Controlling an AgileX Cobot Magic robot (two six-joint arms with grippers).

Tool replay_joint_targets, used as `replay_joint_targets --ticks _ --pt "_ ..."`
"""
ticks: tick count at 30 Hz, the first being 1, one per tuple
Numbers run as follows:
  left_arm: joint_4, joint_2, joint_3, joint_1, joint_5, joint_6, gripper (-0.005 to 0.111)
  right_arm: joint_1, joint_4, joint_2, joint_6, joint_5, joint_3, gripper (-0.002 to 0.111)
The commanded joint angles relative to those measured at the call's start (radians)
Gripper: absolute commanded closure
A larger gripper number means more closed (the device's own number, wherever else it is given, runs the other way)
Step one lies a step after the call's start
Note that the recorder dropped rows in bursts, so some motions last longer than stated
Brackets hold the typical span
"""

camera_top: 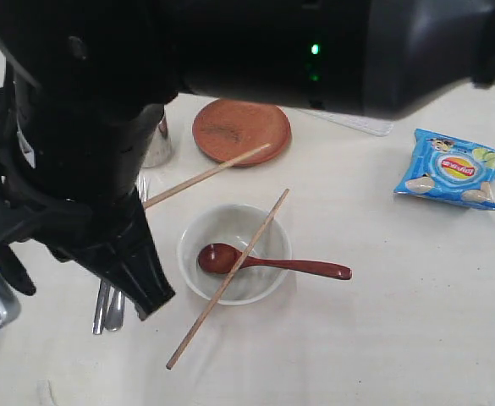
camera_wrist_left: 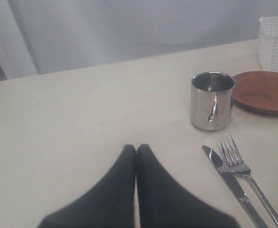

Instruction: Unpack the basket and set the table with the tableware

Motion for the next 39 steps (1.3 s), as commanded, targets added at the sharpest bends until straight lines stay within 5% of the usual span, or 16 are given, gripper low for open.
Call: replay_joint_targets --ticks 1,8,23,39 --pt "-0.001 -0.003 0.002 0.002 -0.004 0.000 0.107 -0.002 -0.020 -0.011 -0.044 0.089 0.008 0.109" --pt "-0.001 -0.003 0.002 0.002 -0.004 0.000 0.107 0.043 -0.017 -0.011 -0.115 0.106 0.103 0.109" --pt "-0.001 -0.003 0.002 0.002 -0.004 0.000 0.107 0.103 -0.002 -0.011 -0.195 -0.156 0.332 0.109" --pt "-0.001 -0.003 0.002 0.002 -0.004 0.000 0.107 0.103 -0.037 -0.011 -0.186 -0.166 0.354 0.109"
